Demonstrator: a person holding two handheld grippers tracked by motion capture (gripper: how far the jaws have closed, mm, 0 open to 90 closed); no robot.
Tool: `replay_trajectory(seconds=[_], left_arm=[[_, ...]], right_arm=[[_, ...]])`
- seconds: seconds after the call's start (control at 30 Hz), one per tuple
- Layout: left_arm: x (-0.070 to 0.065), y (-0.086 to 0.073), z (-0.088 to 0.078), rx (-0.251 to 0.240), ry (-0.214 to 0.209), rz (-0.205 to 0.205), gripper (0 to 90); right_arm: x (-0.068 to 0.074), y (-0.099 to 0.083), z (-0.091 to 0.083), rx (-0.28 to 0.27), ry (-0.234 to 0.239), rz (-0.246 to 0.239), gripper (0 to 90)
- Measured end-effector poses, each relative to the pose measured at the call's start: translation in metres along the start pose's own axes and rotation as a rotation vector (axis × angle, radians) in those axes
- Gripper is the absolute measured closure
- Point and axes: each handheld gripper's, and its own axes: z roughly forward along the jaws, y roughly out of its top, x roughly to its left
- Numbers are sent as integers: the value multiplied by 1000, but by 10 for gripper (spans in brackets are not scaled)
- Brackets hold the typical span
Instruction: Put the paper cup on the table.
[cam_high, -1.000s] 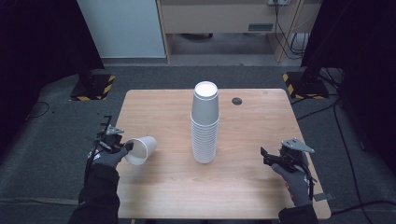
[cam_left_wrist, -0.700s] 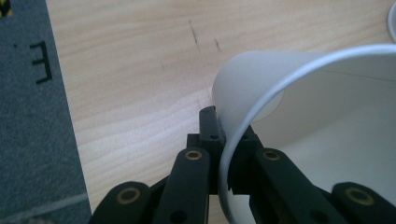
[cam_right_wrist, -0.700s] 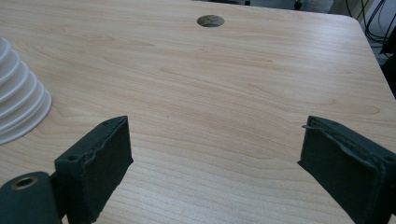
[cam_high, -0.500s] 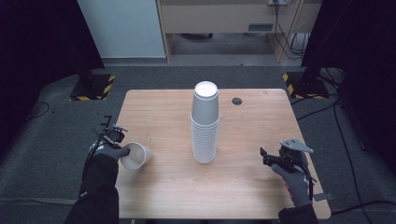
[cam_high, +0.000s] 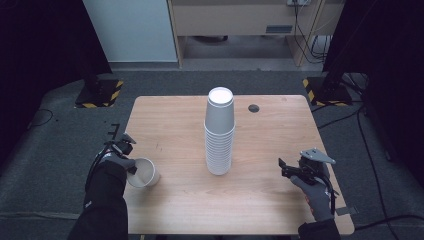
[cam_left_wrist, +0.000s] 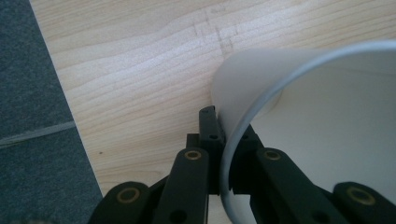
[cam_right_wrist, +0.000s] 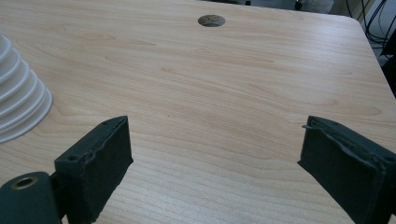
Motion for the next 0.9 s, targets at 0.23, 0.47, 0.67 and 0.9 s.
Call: replay_trajectory(seconds=[0.23, 0.47, 0.67, 0.9], left_arm=[[0, 1, 4, -13, -14, -11, 813], [-1, -3, 1, -105, -19, 16, 724], [0, -11, -6, -271, -25, 40, 602], [0, -22, -13, -460, -2, 56, 503]], right_arm=[[0, 0, 0, -2, 0, 1, 89], [0, 0, 0, -2, 0, 1, 89], [0, 0, 0, -2, -1, 2, 89], [0, 0, 0, -6, -6, 5, 88]])
